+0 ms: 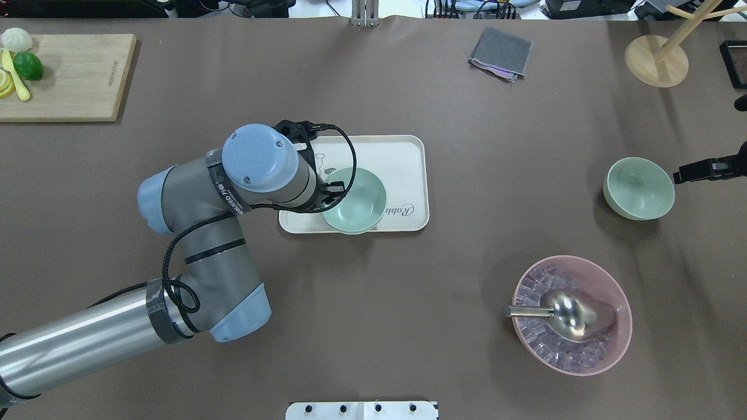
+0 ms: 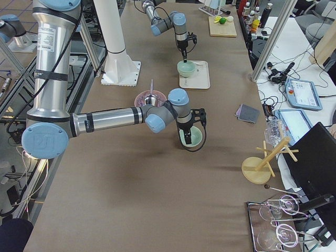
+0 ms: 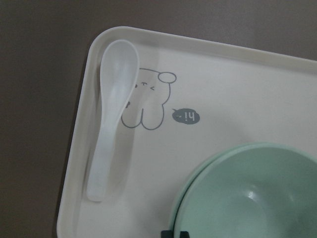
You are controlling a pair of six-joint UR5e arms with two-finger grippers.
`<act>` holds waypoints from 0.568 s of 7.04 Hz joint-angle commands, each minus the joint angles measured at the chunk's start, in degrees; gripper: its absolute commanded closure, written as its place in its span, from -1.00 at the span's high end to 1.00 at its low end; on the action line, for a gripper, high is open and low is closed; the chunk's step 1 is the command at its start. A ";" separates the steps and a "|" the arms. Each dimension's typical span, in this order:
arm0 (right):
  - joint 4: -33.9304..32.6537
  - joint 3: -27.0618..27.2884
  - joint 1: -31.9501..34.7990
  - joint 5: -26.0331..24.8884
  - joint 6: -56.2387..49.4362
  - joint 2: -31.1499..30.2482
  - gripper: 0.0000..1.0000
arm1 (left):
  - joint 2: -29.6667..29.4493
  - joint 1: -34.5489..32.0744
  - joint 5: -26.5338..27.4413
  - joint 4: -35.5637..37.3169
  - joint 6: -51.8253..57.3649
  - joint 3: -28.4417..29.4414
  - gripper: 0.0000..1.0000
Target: Stack green bowls together
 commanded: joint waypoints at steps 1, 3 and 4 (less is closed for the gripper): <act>0.00 0.00 0.02 0.00 0.00 0.00 1.00 | 0.00 0.00 0.00 -1.14 0.09 0.00 -1.00; 0.00 -0.09 -0.07 0.00 0.00 0.00 1.00 | 0.00 -0.09 0.09 -1.77 0.17 0.35 -1.00; -0.09 -0.09 -0.07 0.00 0.00 0.09 1.00 | 0.00 -0.09 0.09 -1.77 0.18 0.35 -1.00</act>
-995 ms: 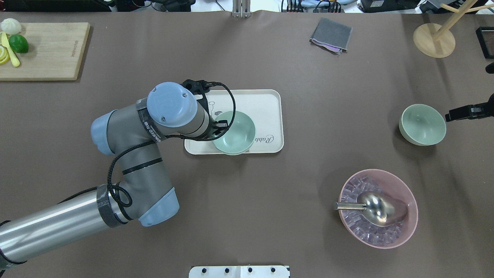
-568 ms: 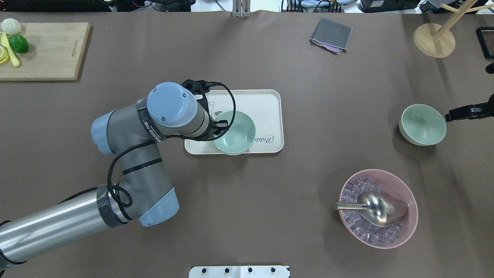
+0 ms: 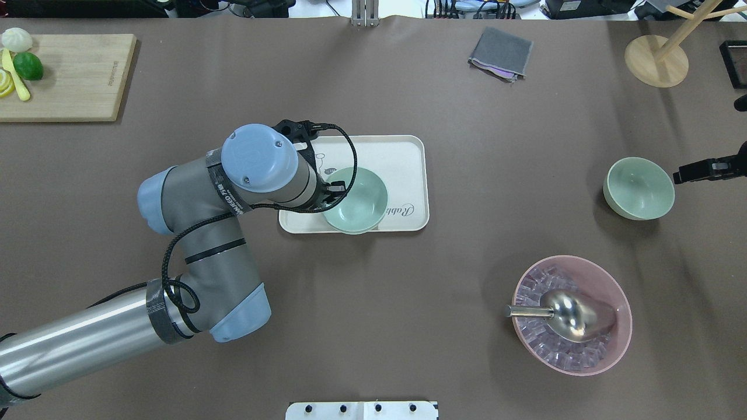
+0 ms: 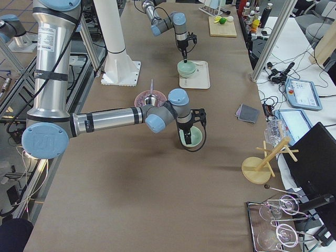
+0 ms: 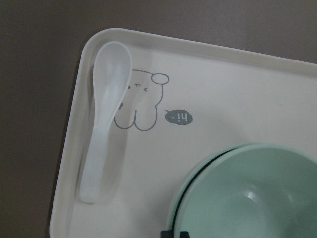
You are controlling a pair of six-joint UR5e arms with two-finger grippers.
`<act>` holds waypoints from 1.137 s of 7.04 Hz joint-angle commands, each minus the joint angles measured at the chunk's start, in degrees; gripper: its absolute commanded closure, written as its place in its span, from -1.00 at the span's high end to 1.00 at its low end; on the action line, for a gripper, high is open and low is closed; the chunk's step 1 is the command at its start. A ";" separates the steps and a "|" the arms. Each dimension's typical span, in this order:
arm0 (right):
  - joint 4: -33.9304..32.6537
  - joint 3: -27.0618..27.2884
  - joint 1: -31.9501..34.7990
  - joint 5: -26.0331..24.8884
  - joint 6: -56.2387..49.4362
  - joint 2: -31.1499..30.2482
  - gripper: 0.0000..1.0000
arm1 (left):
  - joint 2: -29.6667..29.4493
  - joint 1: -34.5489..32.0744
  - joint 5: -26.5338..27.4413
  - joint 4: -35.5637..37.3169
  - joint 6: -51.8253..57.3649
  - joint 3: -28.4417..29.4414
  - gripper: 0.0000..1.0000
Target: Stack green bowls together
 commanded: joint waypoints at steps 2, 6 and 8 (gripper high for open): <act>-0.07 -0.02 -0.01 0.00 0.00 0.08 1.00 | 0.00 -0.04 0.01 -0.22 -0.05 0.45 -1.00; -0.07 -0.02 -0.01 -0.09 0.00 0.08 1.00 | -0.09 -0.04 0.01 -0.48 -0.05 0.45 -1.00; -0.07 -0.19 -0.01 0.00 0.00 0.16 1.00 | 0.00 -0.12 0.01 -1.54 -0.05 0.45 -0.24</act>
